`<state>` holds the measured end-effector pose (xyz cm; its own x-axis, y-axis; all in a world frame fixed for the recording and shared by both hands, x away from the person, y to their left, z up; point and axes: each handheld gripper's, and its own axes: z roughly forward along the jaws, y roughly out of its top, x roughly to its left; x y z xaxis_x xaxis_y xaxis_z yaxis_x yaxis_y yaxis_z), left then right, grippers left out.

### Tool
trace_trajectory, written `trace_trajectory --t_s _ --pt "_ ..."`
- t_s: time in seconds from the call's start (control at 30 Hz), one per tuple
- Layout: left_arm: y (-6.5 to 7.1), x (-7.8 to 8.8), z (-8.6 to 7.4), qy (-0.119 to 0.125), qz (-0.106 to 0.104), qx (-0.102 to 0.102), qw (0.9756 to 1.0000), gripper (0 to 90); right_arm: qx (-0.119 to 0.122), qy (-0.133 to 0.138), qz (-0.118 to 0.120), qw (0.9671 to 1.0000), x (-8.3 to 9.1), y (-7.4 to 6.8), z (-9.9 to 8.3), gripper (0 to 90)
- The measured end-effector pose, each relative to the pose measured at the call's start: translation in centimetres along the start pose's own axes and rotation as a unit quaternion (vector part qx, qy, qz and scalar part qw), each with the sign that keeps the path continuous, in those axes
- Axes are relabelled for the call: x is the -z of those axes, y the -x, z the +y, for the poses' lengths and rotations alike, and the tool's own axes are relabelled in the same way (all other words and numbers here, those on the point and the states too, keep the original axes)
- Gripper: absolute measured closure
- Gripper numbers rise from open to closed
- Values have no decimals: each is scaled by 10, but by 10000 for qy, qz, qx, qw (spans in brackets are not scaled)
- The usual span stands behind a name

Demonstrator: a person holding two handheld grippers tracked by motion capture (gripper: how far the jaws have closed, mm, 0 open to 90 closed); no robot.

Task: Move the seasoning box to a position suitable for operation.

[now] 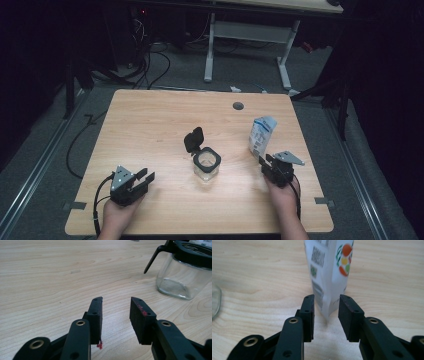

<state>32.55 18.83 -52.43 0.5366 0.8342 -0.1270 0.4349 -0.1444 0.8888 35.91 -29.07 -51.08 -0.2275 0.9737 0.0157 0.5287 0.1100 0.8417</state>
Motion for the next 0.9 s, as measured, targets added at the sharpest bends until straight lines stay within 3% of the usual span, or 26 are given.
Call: trace_trajectory --t_s 0.03,0.2,0.47,0.77,0.9 --pt "0 0 0 -7 -5 5 10000 627 18 150 -5 9999 2 1 3 639" --pt "0 -1 -1 -12 -6 15 10000 627 114 152 -17 9998 2 2 14 626" --pt "-1 -1 -1 -25 -9 23 10000 626 -15 216 119 9997 -3 6 31 609" --pt "-1 -2 -2 -32 -14 -5 10000 616 22 262 40 9996 -13 4 38 667" --pt "-1 -1 -3 -19 -15 -11 10000 617 75 242 108 9996 -15 2 41 742"
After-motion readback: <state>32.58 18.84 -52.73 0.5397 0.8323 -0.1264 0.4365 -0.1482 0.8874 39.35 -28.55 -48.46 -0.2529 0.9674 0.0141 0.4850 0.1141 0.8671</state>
